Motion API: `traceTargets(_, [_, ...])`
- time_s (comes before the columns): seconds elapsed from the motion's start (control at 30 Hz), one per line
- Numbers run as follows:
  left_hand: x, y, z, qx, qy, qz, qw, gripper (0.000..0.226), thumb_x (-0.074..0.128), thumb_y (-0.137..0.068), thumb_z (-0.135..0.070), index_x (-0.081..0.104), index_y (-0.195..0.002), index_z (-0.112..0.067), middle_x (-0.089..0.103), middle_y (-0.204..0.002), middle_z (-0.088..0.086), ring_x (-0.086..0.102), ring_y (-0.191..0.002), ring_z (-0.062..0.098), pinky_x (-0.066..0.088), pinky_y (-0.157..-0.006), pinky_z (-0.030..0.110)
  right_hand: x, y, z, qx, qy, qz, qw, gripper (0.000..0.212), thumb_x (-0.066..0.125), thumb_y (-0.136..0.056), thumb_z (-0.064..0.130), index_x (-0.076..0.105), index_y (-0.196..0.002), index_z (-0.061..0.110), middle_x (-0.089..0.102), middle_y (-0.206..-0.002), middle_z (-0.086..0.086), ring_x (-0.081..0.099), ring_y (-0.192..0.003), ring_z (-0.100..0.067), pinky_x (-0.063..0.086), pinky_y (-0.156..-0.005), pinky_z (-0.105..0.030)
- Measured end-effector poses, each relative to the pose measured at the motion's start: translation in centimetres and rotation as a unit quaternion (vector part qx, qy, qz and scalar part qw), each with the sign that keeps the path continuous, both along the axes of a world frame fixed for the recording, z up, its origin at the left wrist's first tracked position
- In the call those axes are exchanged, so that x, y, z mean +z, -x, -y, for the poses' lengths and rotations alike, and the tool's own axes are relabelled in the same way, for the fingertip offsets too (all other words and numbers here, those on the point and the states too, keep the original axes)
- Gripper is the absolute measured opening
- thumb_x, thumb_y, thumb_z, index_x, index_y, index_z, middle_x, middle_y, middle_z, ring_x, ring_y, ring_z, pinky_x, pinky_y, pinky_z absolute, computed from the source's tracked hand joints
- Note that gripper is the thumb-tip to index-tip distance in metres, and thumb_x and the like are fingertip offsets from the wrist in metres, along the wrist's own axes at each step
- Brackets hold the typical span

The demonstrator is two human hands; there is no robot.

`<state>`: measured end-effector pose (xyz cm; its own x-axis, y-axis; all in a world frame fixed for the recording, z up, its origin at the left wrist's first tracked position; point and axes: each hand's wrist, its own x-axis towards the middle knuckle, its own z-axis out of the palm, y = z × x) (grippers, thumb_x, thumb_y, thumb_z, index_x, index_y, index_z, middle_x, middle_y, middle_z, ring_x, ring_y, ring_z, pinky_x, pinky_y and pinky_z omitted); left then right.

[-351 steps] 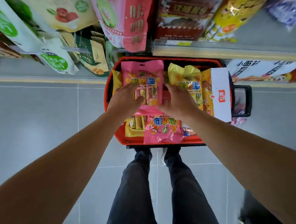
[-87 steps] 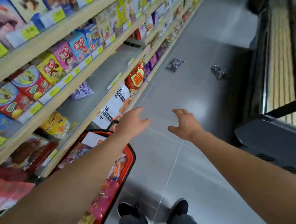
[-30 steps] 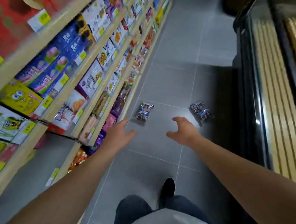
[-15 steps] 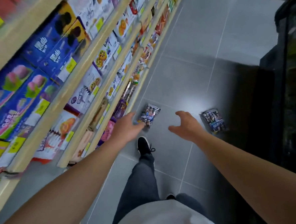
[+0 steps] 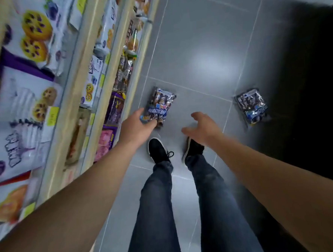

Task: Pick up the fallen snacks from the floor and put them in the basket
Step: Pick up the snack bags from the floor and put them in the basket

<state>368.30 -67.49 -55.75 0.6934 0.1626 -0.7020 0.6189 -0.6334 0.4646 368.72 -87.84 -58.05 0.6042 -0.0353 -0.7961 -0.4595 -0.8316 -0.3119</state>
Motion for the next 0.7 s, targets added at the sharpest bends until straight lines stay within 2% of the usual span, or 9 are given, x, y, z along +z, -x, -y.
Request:
traceTargets(0.27, [-18.6,-2.7,-0.6,0.073,0.001,-0.065,0.995,0.065,0.066,-0.088,-0.037,0.044,-0.145,-0.018,0.055,-0.142,0.003,0.052,-0.129,0.022,0.038,-0.099,0.025,-19.1,-4.0,-0.9,-0.082,-0.028,-0.061,0.994,0.069,0.070,-0.088,0.042,0.044,-0.146,0.013,0.051,-0.146,-0.007,0.051,-0.131,-0.027,0.040,-0.109,-0.037])
traceTargets(0.43, [-30.6,-4.4,-1.3,0.102,-0.008,-0.065,0.993,0.060,0.070,-0.087,-0.039,0.052,-0.138,-0.013,0.058,-0.136,0.006,0.055,-0.124,0.024,0.042,-0.098,0.031,-31.9,-5.8,-1.8,-0.111,-0.045,-0.082,0.989,0.069,0.071,-0.088,0.042,0.045,-0.145,0.013,0.052,-0.145,-0.007,0.053,-0.128,-0.026,0.043,-0.106,-0.035])
traceTargets(0.57, [-39.9,-6.1,-1.8,0.103,-0.004,-0.076,0.992,0.057,0.072,-0.085,-0.032,0.054,-0.136,-0.012,0.059,-0.134,0.011,0.057,-0.120,0.026,0.044,-0.094,0.031,-41.5,-7.6,-2.6,-0.120,-0.055,-0.102,0.986,0.071,0.068,-0.090,0.046,0.042,-0.146,0.012,0.053,-0.141,-0.005,0.056,-0.122,-0.026,0.043,-0.093,-0.029])
traceTargets(0.63, [-44.2,-6.9,-2.4,0.102,0.000,-0.076,0.992,0.066,0.073,-0.083,-0.036,0.050,-0.141,-0.016,0.055,-0.139,0.008,0.054,-0.125,0.024,0.045,-0.100,0.032,-45.8,-8.1,-3.4,-0.180,-0.071,-0.119,0.974,0.074,0.070,-0.087,0.050,0.043,-0.144,0.012,0.056,-0.131,-0.002,0.059,-0.107,-0.022,0.047,-0.089,-0.030])
traceTargets(0.7, [-47.3,-7.7,-2.7,0.102,0.004,-0.082,0.991,0.074,0.074,-0.080,-0.042,0.046,-0.143,-0.017,0.051,-0.145,0.005,0.051,-0.129,0.021,0.042,-0.104,0.030,-48.8,-8.2,-3.8,-0.282,-0.099,-0.143,0.943,0.072,0.076,-0.082,0.051,0.050,-0.136,0.012,0.060,-0.125,-0.004,0.062,-0.099,-0.019,0.054,-0.092,-0.037])
